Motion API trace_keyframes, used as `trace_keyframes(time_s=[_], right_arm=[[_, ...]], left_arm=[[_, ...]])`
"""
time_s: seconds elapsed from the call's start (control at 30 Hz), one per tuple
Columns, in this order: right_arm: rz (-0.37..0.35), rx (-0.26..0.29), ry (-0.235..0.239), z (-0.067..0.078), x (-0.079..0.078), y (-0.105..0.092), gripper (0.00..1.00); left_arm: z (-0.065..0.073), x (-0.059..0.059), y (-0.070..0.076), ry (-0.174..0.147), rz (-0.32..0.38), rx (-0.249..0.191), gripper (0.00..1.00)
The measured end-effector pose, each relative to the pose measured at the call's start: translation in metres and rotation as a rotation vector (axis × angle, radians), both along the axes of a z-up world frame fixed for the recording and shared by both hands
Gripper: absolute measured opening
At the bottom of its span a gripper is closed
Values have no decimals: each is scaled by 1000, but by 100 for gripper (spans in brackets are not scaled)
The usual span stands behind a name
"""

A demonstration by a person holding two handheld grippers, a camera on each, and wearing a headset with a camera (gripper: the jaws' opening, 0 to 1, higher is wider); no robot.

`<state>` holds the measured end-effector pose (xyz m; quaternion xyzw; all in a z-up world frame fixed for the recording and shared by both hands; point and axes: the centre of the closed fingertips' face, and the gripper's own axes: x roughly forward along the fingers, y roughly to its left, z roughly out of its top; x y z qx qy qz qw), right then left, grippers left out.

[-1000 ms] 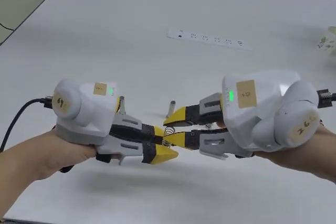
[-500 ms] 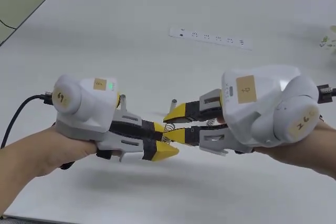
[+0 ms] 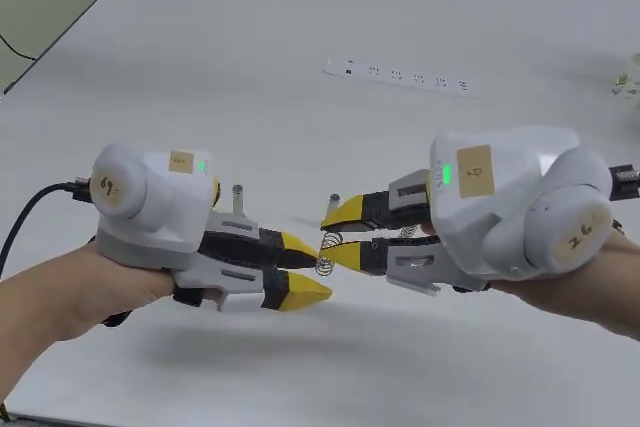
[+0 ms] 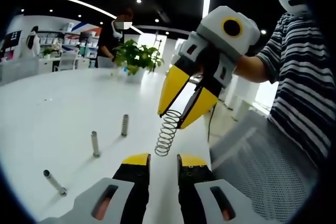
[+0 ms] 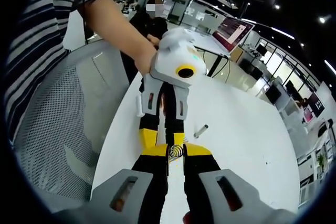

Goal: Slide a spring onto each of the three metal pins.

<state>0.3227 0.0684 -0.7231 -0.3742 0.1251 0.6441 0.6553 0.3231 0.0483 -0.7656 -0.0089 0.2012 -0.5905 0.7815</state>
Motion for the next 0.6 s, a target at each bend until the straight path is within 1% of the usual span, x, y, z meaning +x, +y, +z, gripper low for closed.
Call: trace_keyframes(time_s=[0.13, 0.17, 0.2, 0.5, 0.6], right_arm=[[-12, -1, -5, -1, 3, -1, 7], [-14, 0, -5, -1, 3, -2, 7], [-18, 1, -4, -1, 4, -2, 7], [-53, -6, -18, -6, 13, -6, 7], [-55, -10, -23, -6, 13, -7, 7]], left_arm=[[0, 0, 7, 10, 15, 5, 17], [1, 0, 9, 22, 20, -1, 18], [1, 0, 11, 23, 21, -2, 19], [1, 1, 31, 25, 57, 18, 27], [1, 0, 38, 26, 70, 24, 29]])
